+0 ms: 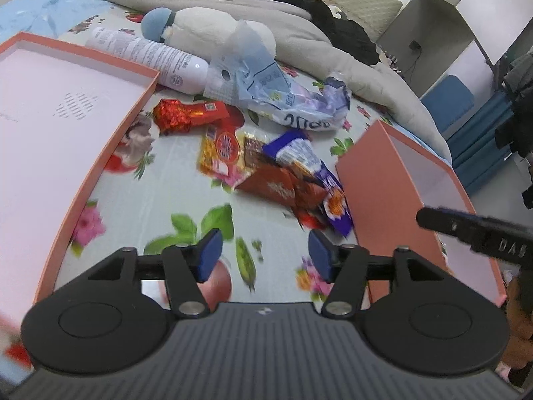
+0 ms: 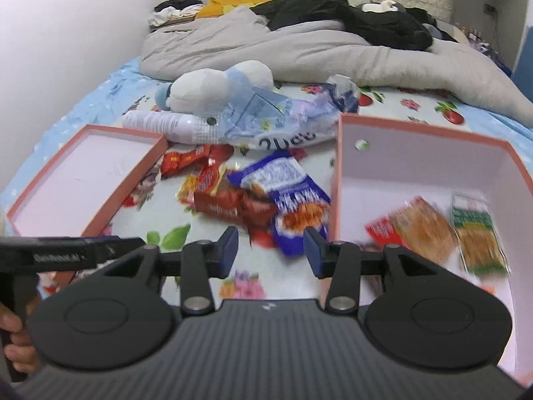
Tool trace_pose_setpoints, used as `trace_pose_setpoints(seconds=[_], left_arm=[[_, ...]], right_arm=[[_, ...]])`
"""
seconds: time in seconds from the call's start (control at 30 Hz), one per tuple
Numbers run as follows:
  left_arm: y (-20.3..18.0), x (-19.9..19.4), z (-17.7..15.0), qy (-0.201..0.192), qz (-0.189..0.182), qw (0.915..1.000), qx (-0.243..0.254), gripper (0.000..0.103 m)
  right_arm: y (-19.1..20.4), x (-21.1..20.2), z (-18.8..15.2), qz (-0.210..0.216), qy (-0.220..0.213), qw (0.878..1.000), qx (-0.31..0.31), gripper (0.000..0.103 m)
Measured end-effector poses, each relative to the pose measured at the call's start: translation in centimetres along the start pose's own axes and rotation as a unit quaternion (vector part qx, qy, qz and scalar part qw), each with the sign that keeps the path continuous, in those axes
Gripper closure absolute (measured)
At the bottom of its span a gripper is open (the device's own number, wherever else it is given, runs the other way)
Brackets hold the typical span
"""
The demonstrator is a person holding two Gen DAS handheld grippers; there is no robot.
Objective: Organize snacks
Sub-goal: 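Move both tools back over the snack pile, then grasp a brown wrapper with the left tool while the right tool grasps the blue-white bag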
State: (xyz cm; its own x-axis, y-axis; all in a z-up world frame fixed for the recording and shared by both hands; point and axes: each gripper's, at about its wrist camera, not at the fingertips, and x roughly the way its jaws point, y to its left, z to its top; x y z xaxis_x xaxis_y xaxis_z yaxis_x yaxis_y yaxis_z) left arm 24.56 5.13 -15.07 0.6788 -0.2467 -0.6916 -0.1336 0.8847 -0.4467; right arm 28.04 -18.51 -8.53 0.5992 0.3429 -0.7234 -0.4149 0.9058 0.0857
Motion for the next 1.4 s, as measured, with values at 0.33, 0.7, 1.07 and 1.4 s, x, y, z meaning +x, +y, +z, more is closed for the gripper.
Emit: trace_pose_setpoints(seconds=[0.33,0.7,1.07,1.4], left_arm=[[0.0,7.5,3.0,0.01,-0.011,0.9974,0.071,0.038],[-1.1,11.4,4.3,0.004,-0.026,0.9809,0.193,0.04],[-0.9,13.4,3.3,0.02,-0.038,0.9788,0.201,0.057],[-0.9,11.9,1.6,0.022,-0.035,0.9821,0.184,0.093]], right_arm=[[0.1,9.1,5.6,0.015,0.035,0.999,-0.017,0.047],[1.5,17.6,6.5,-0.011,0.143,0.987,-0.068,0.048],[0.5,19.8,5.1,-0.041,0.174,0.983,-0.041,0.046],[0.4,17.7,4.8,-0.059,0.123,0.991,0.003,0.076]])
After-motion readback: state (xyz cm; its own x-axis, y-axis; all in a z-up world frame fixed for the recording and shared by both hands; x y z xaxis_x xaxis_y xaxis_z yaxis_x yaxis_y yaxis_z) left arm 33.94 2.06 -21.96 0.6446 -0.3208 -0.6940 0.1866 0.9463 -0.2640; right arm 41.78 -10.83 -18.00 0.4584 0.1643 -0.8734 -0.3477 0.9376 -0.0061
